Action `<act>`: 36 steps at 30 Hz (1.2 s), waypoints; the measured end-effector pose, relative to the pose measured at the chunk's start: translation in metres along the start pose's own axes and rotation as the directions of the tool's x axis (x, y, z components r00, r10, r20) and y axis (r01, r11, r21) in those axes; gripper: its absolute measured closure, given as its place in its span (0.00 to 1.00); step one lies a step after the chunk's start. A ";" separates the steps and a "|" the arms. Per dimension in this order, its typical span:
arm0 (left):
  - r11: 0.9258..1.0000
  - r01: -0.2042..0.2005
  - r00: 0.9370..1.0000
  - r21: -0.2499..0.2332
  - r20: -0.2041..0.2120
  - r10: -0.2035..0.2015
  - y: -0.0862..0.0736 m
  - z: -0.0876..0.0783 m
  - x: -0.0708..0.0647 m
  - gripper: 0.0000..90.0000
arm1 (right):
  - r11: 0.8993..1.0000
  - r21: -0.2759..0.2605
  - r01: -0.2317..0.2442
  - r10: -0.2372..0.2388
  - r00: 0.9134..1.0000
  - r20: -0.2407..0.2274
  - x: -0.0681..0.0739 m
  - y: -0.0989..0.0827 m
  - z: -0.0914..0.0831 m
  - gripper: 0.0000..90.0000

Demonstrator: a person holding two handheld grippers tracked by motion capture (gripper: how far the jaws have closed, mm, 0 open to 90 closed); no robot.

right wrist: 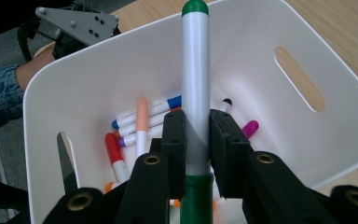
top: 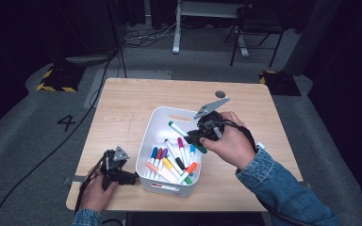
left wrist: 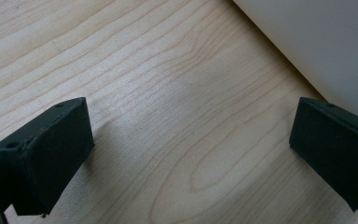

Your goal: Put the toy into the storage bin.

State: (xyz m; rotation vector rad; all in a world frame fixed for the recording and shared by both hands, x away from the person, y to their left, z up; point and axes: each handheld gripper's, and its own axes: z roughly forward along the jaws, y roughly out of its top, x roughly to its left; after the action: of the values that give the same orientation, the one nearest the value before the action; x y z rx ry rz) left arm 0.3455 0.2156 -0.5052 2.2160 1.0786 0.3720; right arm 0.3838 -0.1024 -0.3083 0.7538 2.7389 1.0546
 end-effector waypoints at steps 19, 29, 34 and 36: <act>1.000 -0.001 1.000 0.000 0.002 0.001 0.000 0.000 0.000 0.00 | 0.997 0.056 0.051 -0.050 0.999 -0.014 0.007 -0.002 0.031 0.86; 1.000 -0.001 1.000 0.000 0.002 0.001 0.000 0.000 0.000 0.00 | 0.989 0.084 0.124 -0.124 0.992 -0.003 0.009 -0.013 0.045 0.86; 1.000 -0.001 1.000 0.000 0.002 0.001 0.000 0.000 0.000 0.00 | 0.982 0.124 0.145 -0.146 0.989 0.002 0.013 -0.016 0.053 0.86; 1.000 -0.002 1.000 0.000 0.002 0.002 0.000 0.000 0.000 0.00 | 0.979 0.141 0.145 -0.146 0.989 0.000 0.015 -0.018 0.056 0.86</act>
State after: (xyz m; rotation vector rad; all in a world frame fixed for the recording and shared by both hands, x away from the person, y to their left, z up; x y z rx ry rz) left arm 0.3455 0.2154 -0.5055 2.2171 1.0760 0.3706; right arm 0.3783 -0.0726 -0.3608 0.5627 2.8326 0.8330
